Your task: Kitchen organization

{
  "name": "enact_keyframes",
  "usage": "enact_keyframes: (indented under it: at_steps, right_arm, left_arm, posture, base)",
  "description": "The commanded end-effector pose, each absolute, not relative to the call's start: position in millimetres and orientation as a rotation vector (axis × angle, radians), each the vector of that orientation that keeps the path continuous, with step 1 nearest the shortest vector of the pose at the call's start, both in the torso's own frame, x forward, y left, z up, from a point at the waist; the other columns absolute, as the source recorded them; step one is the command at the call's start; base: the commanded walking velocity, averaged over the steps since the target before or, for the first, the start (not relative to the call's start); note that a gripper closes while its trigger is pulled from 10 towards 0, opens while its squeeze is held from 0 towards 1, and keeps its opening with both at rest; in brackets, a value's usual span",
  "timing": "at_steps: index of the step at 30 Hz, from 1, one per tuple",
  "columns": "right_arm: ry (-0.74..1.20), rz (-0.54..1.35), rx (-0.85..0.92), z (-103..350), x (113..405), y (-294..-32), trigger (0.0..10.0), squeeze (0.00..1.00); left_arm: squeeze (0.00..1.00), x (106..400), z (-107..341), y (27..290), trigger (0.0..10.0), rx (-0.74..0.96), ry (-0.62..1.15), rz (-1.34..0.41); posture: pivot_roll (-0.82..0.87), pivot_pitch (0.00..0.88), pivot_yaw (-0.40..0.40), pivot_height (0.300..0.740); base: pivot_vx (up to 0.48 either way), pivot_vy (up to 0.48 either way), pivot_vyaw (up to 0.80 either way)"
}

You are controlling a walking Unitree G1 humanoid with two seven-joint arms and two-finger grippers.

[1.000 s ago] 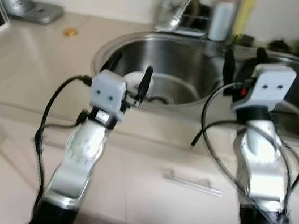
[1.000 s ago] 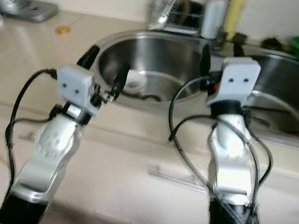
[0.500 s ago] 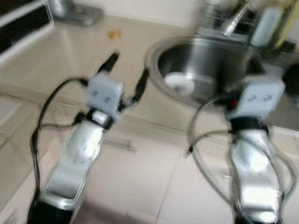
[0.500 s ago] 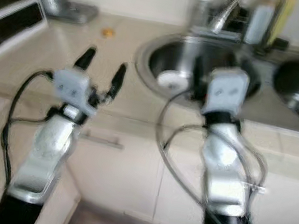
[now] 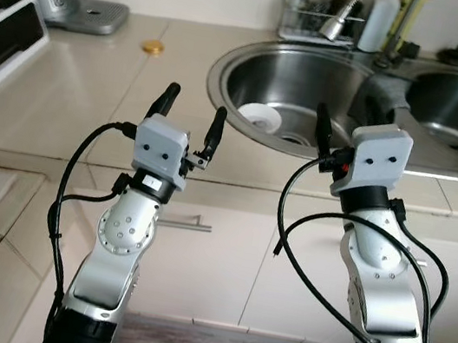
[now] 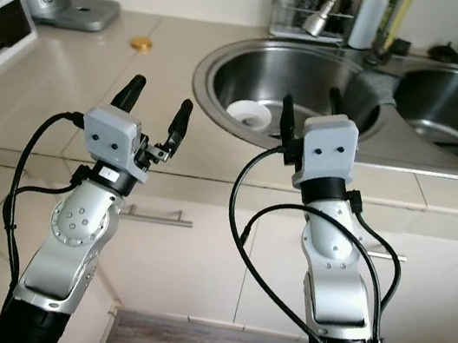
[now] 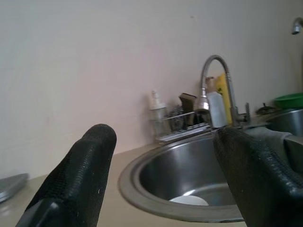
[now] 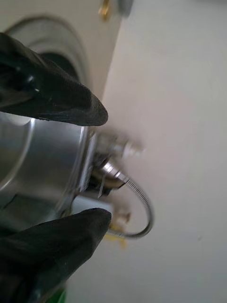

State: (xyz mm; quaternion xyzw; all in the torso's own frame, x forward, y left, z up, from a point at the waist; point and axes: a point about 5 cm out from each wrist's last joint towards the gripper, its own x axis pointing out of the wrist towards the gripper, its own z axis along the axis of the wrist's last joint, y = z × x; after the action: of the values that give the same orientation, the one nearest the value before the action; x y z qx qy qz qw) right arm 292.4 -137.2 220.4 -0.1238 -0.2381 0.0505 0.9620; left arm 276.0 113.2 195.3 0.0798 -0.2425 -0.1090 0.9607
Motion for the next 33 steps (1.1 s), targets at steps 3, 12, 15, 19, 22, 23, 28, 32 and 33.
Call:
enact_keyframes:
  at_steps: [3,12,15,19,22,23,28,32,33]
  right_arm:
    - [-0.477,0.049,-0.252,225,295,-145,10.0,0.0]
    - [-0.426,0.015,-0.24,216,295,-156,10.0,0.0]
    - [-0.417,0.026,-0.241,214,294,-153,10.0,0.0]
    - [-0.414,0.031,-0.242,213,294,-153,10.0,0.0]
    - [-0.412,0.034,-0.241,213,294,-152,10.0,0.0]
    - [-0.409,0.038,-0.241,213,294,-152,10.0,0.0]
    - [-0.405,0.048,-0.242,212,294,-150,10.0,0.0]
    - [-0.405,0.05,-0.241,212,294,-149,10.0,0.0]
    - [-0.405,0.051,-0.241,212,294,-149,10.0,0.0]
  left_arm:
    - [0.0,276,195,114,10.0,0.179,-0.49,-0.216]
    - [0.0,275,194,114,10.0,0.187,-0.489,-0.221]
    - [0.0,276,194,113,10.0,0.186,-0.488,-0.222]
    - [0.0,275,193,113,10.0,0.185,-0.487,-0.221]
    - [0.0,275,193,113,10.0,0.185,-0.487,-0.22]
    - [0.0,274,193,114,10.0,0.175,-0.489,-0.215]
    - [0.0,274,193,114,10.0,0.177,-0.489,-0.215]
    - [0.0,273,193,114,10.0,0.177,-0.489,-0.214]
    - [0.0,273,193,114,10.0,0.177,-0.489,-0.214]
  posture:
    - [-0.15,0.0,0.029,0.74]
    - [-0.15,0.0,0.03,0.74]
    - [-0.15,0.0,0.031,0.74]
    - [-0.15,0.0,0.031,0.74]
    - [-0.15,0.0,0.026,0.74]
    - [-0.15,0.0,0.026,0.74]
    - [-0.15,0.0,0.026,0.74]
    - [-0.15,0.0,0.025,0.74]
    - [-0.15,0.0,0.026,0.74]
  base:
    - [0.0,0.0,-0.8]
    - [0.0,-0.167,-0.27]
    - [0.0,-0.434,-0.8]
    - [0.0,-0.468,-0.8]
    - [0.0,-0.155,-0.8]
    - [0.0,0.0,-0.8]
    - [0.0,0.0,-0.8]
    - [0.0,0.0,-0.8]
    - [0.0,0.0,-0.8]
